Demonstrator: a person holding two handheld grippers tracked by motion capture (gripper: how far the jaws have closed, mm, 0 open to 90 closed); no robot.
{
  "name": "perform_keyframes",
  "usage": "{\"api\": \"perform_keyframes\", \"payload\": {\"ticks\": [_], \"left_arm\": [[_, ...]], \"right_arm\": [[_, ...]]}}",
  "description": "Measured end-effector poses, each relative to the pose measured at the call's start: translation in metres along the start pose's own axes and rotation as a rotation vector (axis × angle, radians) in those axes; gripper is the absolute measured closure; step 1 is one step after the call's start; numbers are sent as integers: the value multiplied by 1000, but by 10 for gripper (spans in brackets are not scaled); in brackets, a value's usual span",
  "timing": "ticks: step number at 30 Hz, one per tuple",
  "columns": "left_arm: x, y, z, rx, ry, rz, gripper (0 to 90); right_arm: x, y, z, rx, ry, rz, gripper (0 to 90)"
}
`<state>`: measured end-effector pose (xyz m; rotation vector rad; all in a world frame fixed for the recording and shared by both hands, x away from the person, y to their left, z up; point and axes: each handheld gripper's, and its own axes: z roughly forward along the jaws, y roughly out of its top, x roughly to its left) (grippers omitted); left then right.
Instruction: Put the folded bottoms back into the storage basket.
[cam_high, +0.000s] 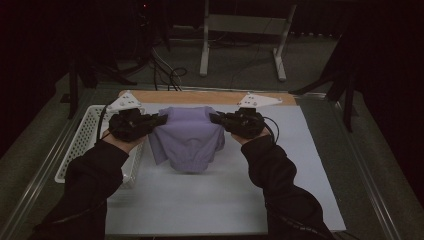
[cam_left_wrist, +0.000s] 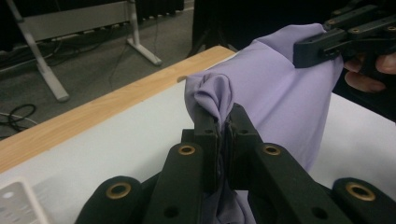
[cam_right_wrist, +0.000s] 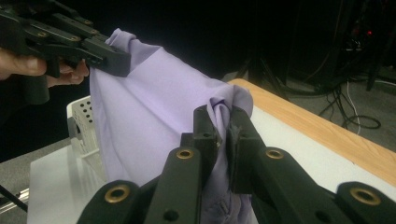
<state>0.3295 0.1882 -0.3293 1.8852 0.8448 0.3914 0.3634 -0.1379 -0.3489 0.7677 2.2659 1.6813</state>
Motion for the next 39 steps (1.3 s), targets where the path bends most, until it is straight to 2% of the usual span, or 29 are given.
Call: {"api": "perform_keyframes", "payload": {"ticks": [2, 15, 22, 26, 39], "left_arm": [[3, 1, -4, -3, 5, -3, 866], [21, 4, -36, -24, 40, -1, 867], [32, 6, -61, -50, 66, -3, 866], [39, 4, -72, -58, 83, -14, 866], [67, -6, -111, -77, 127, -40, 866]], "right_arm": [[2, 4, 3, 3, 2, -16, 841], [17, 26, 26, -16, 33, -27, 841], [31, 43, 41, -27, 57, -55, 841], [39, 52, 51, -32, 61, -51, 841], [69, 75, 84, -37, 98, -90, 841]]}}
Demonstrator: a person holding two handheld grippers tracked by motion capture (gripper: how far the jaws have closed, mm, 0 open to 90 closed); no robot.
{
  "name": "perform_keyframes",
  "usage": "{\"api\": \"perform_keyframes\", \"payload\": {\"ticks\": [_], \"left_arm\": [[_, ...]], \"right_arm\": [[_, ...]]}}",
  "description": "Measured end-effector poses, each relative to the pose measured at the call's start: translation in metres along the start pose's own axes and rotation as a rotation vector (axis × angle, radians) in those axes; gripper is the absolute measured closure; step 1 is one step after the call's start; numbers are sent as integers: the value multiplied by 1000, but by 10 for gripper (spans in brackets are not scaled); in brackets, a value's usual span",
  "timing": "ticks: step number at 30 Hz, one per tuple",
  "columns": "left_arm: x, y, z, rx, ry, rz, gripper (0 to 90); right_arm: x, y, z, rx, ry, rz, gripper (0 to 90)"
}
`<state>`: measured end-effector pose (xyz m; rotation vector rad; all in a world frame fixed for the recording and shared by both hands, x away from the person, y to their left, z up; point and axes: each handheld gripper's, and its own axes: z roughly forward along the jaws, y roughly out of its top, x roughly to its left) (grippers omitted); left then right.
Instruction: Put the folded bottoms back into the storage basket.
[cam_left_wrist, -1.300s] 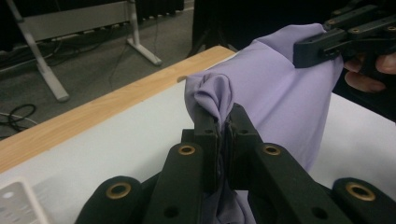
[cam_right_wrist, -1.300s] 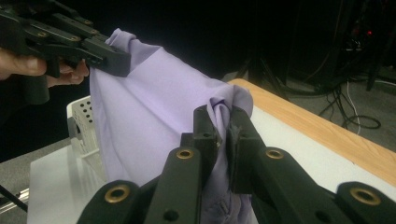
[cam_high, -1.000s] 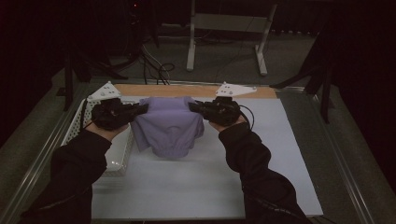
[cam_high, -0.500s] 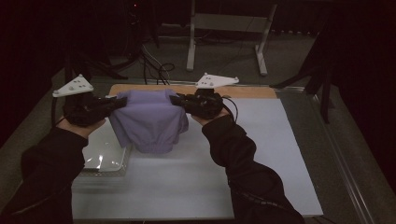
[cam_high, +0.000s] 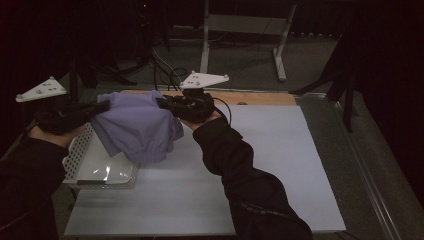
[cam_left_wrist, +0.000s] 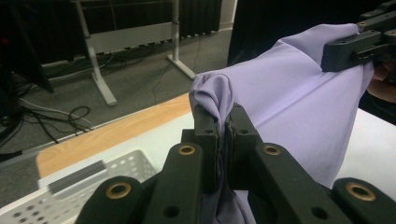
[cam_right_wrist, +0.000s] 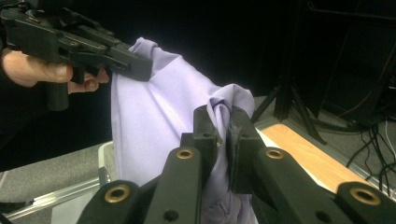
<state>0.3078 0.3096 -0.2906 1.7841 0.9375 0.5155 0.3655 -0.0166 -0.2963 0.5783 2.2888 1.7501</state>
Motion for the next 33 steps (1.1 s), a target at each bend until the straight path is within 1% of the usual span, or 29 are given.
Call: {"api": "perform_keyframes", "payload": {"ticks": [1, 4, 9, 10, 11, 13, 14, 16, 18, 20, 21, 23, 24, 26, 28, 29, 33], "left_arm": [[2, -1, -3, -1, 6, -2, 866], [9, -4, -11, 1, 22, -5, 865], [22, -9, -23, -7, 49, -23, 865], [25, -10, -25, -10, 49, -31, 866], [28, -10, -27, -9, 52, -26, 866], [33, -12, -31, -10, 60, -32, 865], [35, -13, -33, -15, 71, -29, 865], [39, -16, -37, -7, 79, -32, 866], [44, -19, -41, -6, 85, -39, 866], [49, -22, -44, -8, 88, -51, 866], [51, -24, -46, -5, 94, -48, 865], [55, -26, -49, -7, 104, -56, 866], [57, -28, -50, -4, 110, -51, 865], [62, -30, -53, -5, 114, -57, 865], [68, -34, -56, -14, 120, -69, 866], [71, -36, -57, -10, 120, -73, 865], [81, -47, -60, -11, 125, -93, 865]], "right_arm": [[1, 1, 3, -4, 9, 2, 841], [7, 6, 13, -4, 15, 1, 841], [17, 11, 31, 1, 20, -9, 841], [19, 12, 34, -1, 18, -16, 841], [21, 14, 38, -1, 15, -18, 841], [24, 16, 44, -6, 18, -12, 841], [25, 17, 47, -6, 20, -3, 840], [29, 18, 54, -12, 21, 5, 840], [33, 19, 60, -4, 12, -9, 840], [38, 19, 67, -1, 8, -20, 841], [40, 19, 70, 3, 11, -24, 840], [43, 18, 76, 3, 14, -18, 840], [44, 17, 79, 6, 15, -15, 840], [46, 16, 85, 0, 25, 8, 841], [49, 16, 92, 7, 25, -2, 840], [51, 15, 95, 2, 30, 9, 840], [58, 13, 108, 7, 38, 13, 840]]}}
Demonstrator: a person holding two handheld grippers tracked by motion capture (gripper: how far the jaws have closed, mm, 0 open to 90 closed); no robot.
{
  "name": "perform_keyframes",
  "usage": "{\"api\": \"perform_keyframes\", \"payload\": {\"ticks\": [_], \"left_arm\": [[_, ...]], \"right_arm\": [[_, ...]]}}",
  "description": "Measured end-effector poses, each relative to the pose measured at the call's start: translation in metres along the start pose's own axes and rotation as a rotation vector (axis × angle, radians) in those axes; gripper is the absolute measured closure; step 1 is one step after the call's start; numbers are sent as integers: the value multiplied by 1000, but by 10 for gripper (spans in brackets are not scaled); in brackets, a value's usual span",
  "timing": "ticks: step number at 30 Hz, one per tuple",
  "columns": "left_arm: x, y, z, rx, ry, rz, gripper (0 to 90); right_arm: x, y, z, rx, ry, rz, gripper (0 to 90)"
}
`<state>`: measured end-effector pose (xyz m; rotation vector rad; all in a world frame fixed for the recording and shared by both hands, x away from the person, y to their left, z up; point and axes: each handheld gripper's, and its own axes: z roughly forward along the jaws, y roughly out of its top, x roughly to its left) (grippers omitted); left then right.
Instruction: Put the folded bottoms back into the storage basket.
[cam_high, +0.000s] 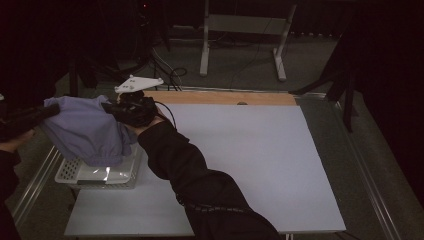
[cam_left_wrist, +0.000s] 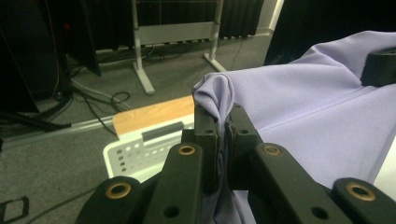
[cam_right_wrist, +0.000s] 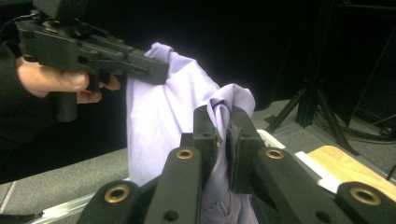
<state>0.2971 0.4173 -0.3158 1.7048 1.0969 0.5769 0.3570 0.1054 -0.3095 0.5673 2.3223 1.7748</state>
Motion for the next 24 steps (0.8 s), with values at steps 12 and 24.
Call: {"api": "perform_keyframes", "payload": {"ticks": [12, 24], "left_arm": [[26, -35, 3, 24, 4, -66, 865], [37, -64, 8, 72, -3, -103, 865]], "right_arm": [[14, -21, 35, 42, 22, 40, 840], [23, -52, 54, 88, 51, 83, 840]]}}
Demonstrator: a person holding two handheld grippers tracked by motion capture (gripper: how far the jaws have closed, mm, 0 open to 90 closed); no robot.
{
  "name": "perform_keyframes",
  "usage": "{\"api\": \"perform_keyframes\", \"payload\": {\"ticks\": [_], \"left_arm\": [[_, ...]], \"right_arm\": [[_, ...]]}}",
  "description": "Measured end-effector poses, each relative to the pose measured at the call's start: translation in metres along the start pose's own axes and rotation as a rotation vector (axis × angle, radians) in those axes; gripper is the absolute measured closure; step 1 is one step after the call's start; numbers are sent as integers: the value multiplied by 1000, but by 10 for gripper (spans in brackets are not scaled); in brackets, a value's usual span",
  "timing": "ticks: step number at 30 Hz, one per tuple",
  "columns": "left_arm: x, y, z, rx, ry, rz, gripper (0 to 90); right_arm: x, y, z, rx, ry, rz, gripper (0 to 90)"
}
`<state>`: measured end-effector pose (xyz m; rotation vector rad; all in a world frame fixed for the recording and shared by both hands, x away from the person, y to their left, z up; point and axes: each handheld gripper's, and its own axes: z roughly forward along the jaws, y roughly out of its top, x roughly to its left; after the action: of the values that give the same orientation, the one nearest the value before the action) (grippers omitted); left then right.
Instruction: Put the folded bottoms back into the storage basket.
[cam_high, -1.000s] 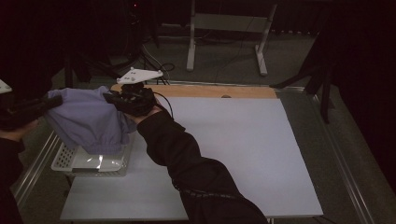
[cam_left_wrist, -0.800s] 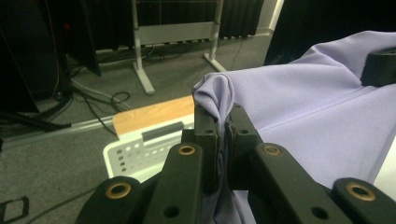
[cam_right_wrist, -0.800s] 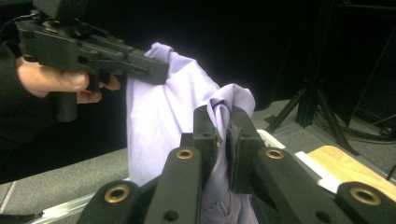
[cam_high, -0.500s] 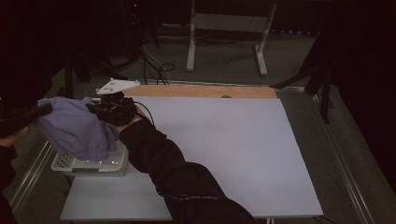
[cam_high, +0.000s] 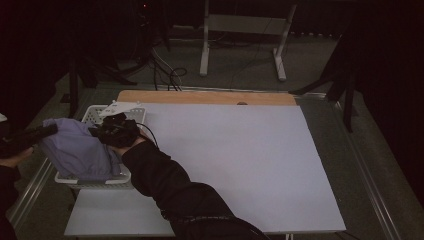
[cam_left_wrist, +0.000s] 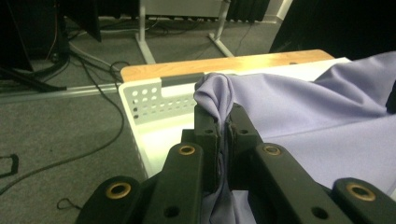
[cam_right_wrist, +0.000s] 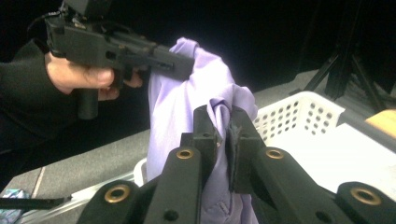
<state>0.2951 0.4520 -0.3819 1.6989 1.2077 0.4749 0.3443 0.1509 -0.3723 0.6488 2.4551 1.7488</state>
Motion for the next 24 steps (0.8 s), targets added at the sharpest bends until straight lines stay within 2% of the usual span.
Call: {"api": "perform_keyframes", "payload": {"ticks": [3, 8, 14, 15, 23, 24], "left_arm": [[2, -6, 3, 8, -8, -6, 865], [3, -15, 13, 28, -20, -11, 865], [4, -23, 29, 63, -14, -11, 864], [5, -23, 31, 64, -12, -11, 864], [6, -23, 46, 69, 0, -4, 863], [7, -23, 48, 68, -1, -7, 863]], "right_arm": [[-2, -8, 4, 12, 7, 13, 840], [-6, -23, 6, 31, -18, 25, 839], [-14, -37, 10, 50, -40, 58, 839], [-17, -40, 12, 56, -59, 55, 838], [-32, -49, 17, 62, -107, 92, 836], [-34, -49, 17, 63, -119, 83, 836]]}}
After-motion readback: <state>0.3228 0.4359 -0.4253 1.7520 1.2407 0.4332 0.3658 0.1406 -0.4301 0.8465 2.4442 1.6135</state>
